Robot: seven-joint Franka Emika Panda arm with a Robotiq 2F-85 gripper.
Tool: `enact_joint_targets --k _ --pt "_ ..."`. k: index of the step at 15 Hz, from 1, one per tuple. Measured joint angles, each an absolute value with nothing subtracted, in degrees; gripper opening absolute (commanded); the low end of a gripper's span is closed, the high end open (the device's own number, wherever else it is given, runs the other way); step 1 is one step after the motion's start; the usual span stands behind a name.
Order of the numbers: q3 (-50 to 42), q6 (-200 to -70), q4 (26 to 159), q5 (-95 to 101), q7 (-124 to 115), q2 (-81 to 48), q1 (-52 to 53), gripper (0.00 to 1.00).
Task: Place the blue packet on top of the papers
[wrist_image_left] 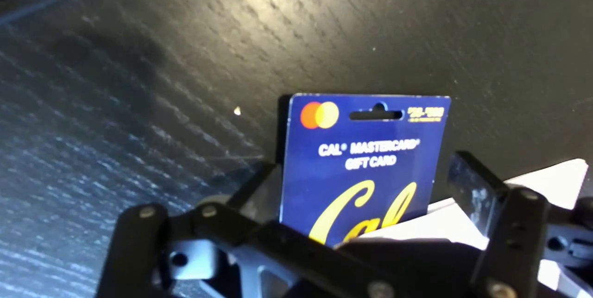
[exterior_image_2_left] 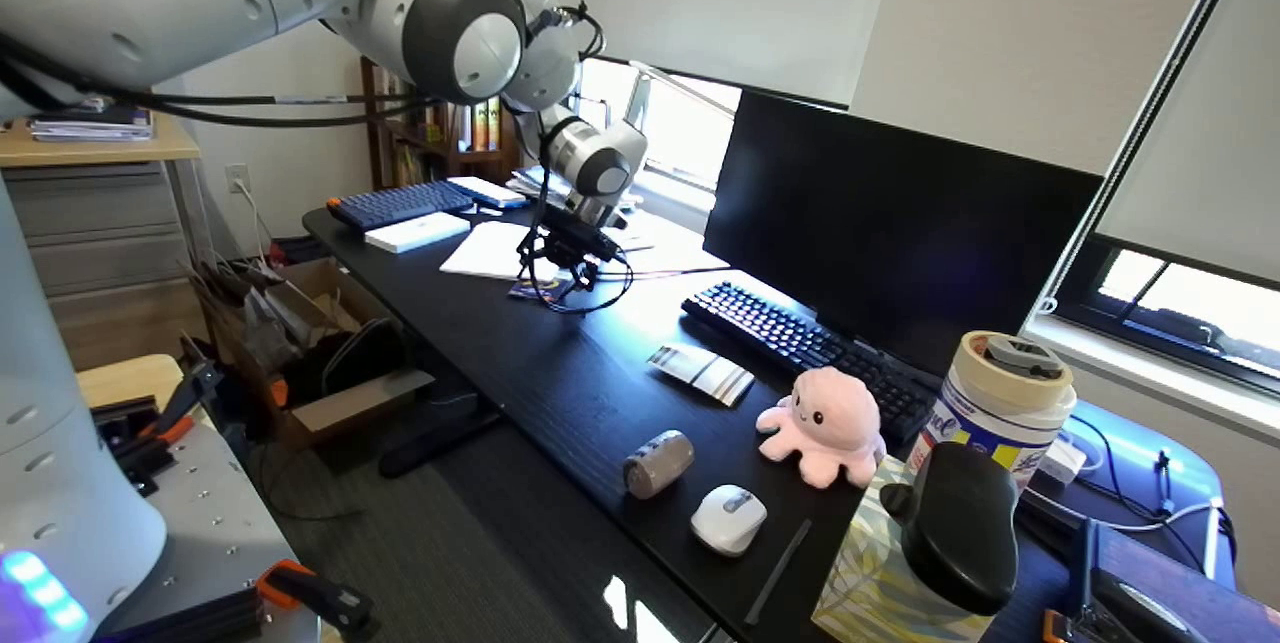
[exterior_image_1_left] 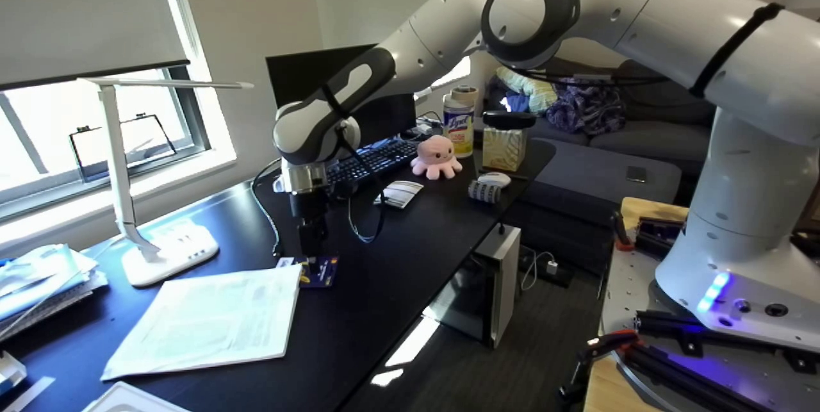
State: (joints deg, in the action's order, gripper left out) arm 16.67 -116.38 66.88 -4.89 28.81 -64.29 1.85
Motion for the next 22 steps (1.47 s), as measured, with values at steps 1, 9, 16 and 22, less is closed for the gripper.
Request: enact_joint_targets --k 1,9,16,22 --pt "16.7 -116.3 66.6 -5.0 28.8 -64.5 1.9 0.59" --pt "16.7 -114.2 63.7 -5.0 28.8 -65.6 2.5 0.09" --pt "17.3 -114.1 63.3 -5.6 28.8 -65.4 2.3 0.07" --pt "17.9 -114.3 63.5 -5.6 28.7 -65.4 2.2 0.49"
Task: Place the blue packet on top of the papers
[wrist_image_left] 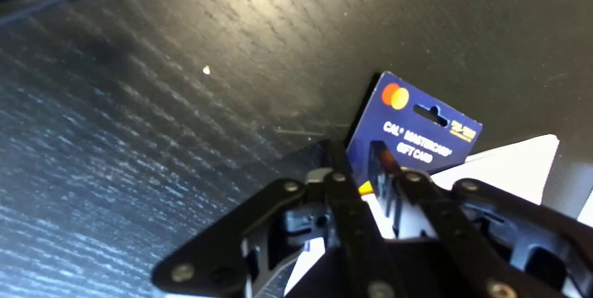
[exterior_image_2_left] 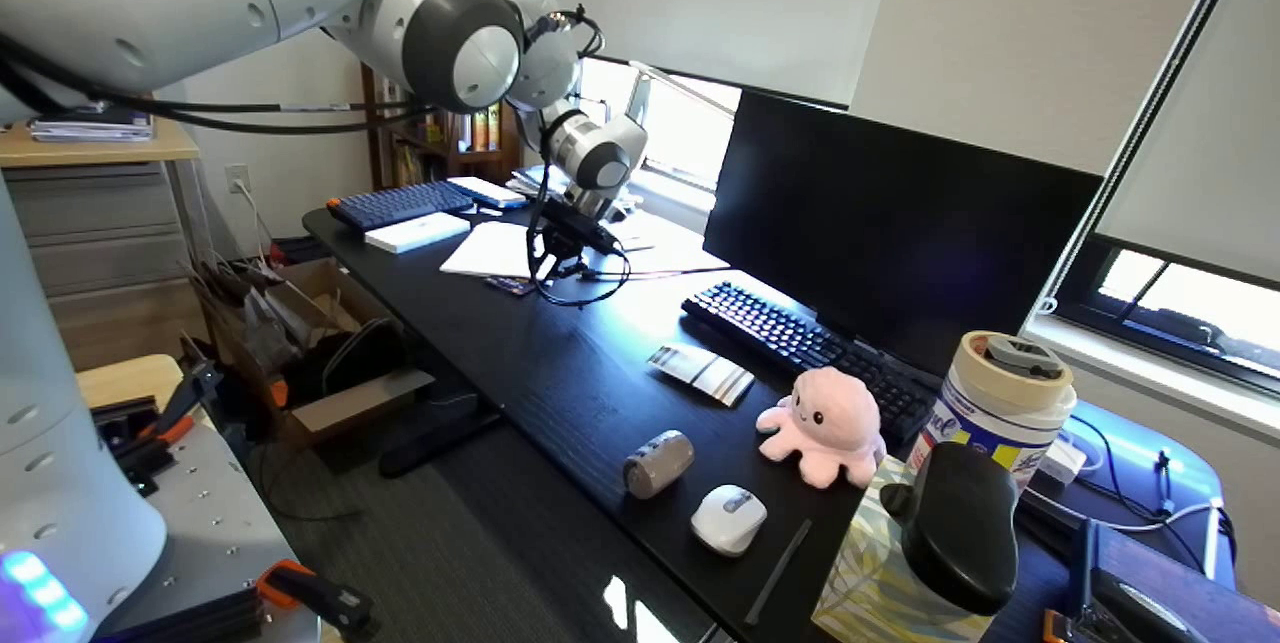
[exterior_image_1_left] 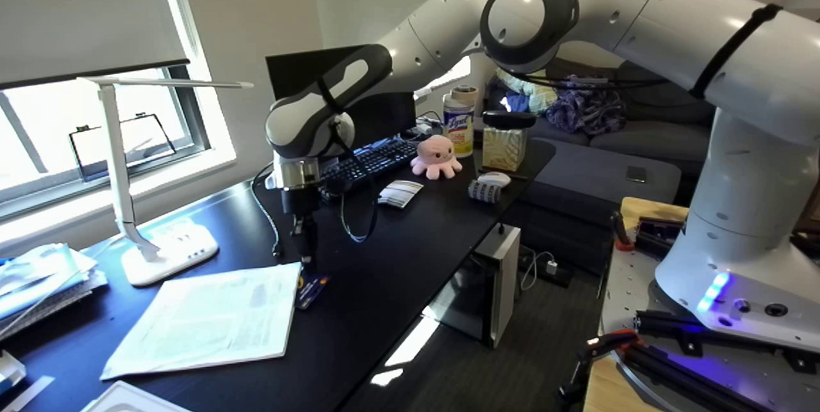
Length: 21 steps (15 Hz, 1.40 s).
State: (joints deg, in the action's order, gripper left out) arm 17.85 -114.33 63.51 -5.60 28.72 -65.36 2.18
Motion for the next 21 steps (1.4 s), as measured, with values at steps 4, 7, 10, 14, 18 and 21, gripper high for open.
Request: enact_joint_targets --k 4,7,10,14,18,21 --pt "17.9 -115.8 65.8 -5.6 24.6 -63.8 2.7 0.75" --pt "16.1 -119.1 71.1 -5.2 16.9 -59.7 4.0 0.95" --pt "12.9 -120.1 76.1 -5.1 9.6 -55.2 7.0 1.0" --pt "10.9 -120.1 80.3 -4.2 4.8 -51.2 12.0 1.0" --pt "8.3 -120.1 82.7 -2.1 -1.2 -50.1 16.2 1.0" --pt "5.8 -120.9 83.8 0.0 -6.4 -50.1 18.1 1.0"
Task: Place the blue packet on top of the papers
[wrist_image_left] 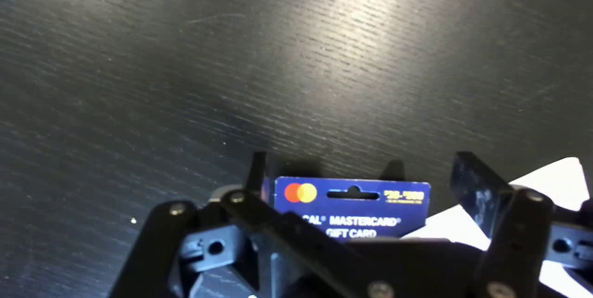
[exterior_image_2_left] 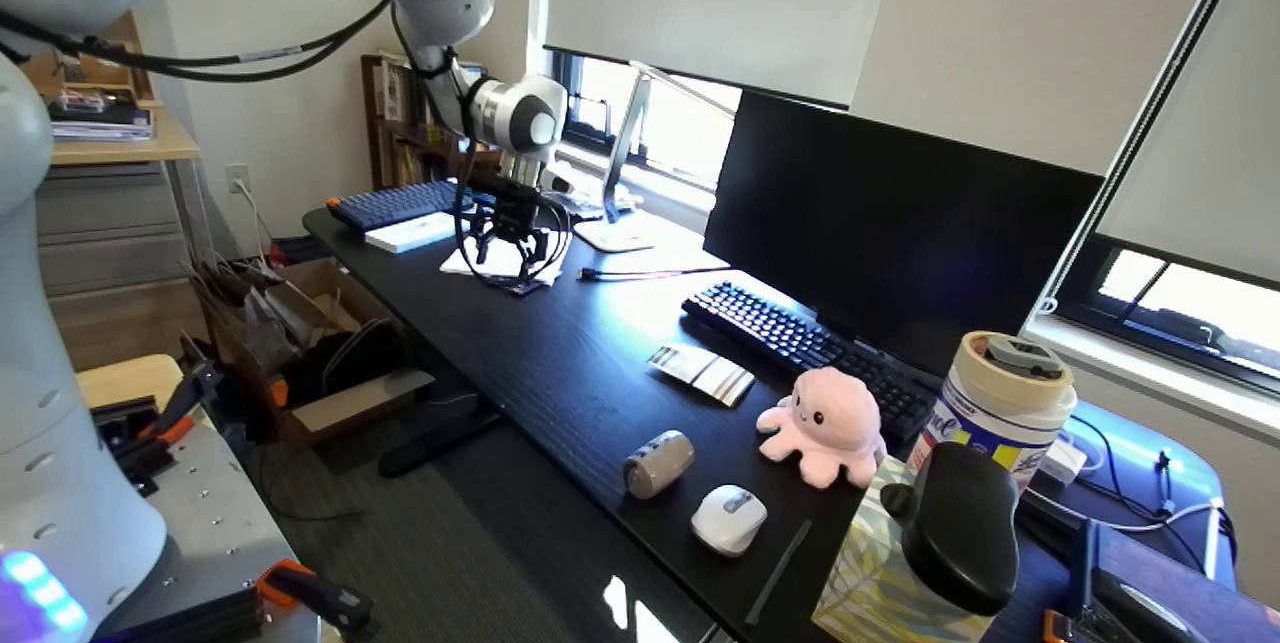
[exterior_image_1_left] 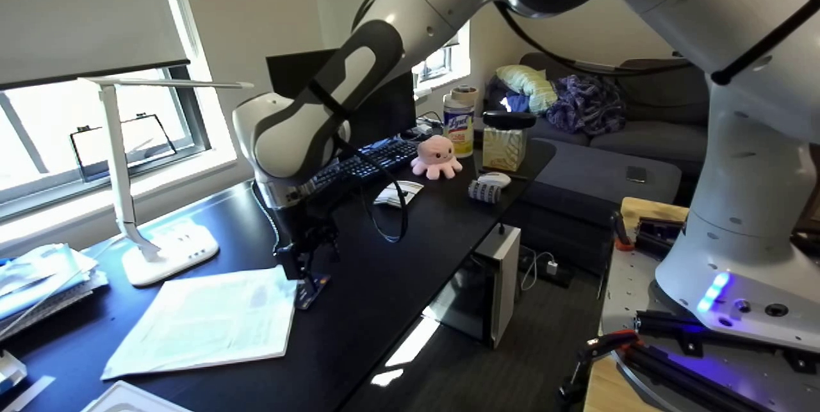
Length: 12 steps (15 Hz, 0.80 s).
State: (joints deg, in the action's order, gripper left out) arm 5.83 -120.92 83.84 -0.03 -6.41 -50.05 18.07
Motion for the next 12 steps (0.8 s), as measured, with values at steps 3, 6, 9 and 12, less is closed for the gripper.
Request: enact_joint_targets --k 3,6,9,12 --pt "4.4 -123.5 84.5 0.5 -10.4 -50.1 18.7 1.0" --pt "4.0 -124.2 84.5 0.5 -12.7 -50.4 18.8 1.0" --pt "3.1 -124.3 84.5 0.6 -15.9 -50.9 19.3 1.0" --pt "2.1 -125.8 84.5 0.6 -20.1 -51.7 19.4 1.0"
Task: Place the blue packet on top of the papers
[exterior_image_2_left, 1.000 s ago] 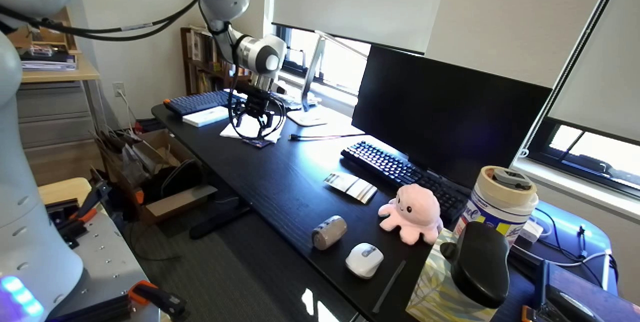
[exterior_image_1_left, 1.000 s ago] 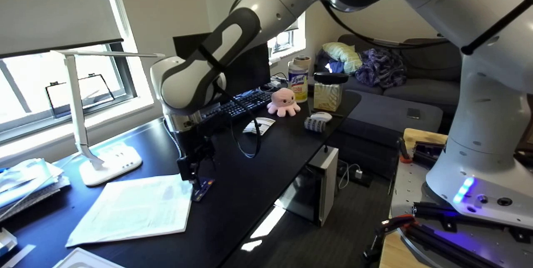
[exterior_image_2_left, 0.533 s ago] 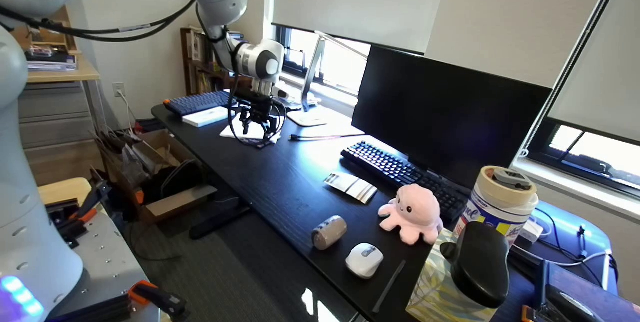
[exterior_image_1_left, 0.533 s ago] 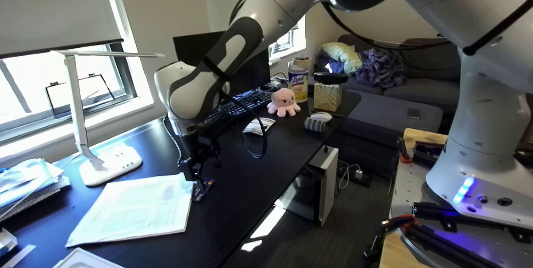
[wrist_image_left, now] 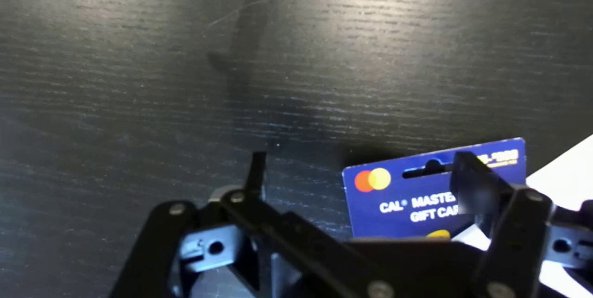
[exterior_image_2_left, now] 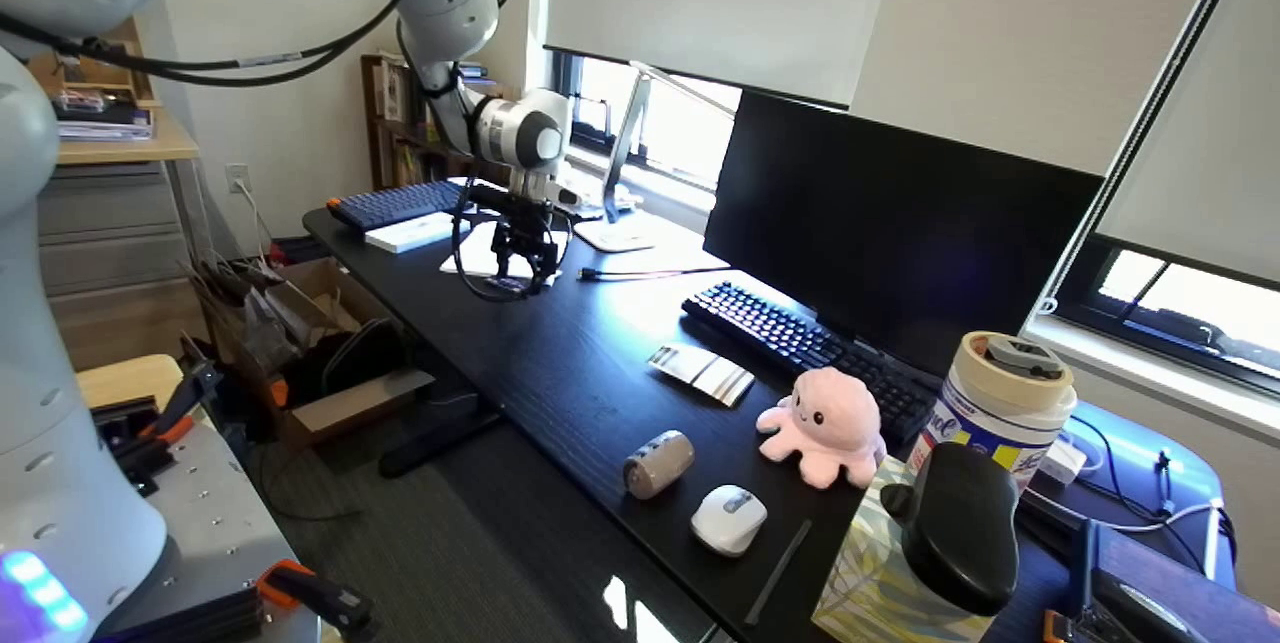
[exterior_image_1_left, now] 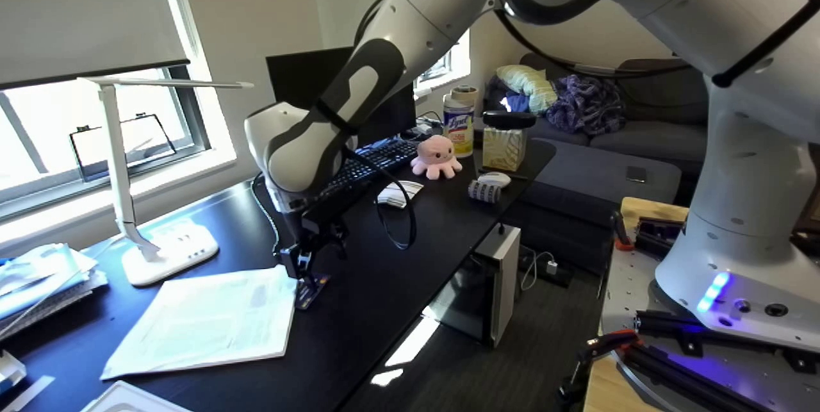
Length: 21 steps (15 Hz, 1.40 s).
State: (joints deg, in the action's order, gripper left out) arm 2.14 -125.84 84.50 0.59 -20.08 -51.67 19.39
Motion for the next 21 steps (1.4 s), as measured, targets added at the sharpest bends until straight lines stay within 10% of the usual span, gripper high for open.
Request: enact_joint_targets --k 21 --pt "-3.0 -128.5 86.0 -1.3 -31.5 -54.4 17.2 1.0"
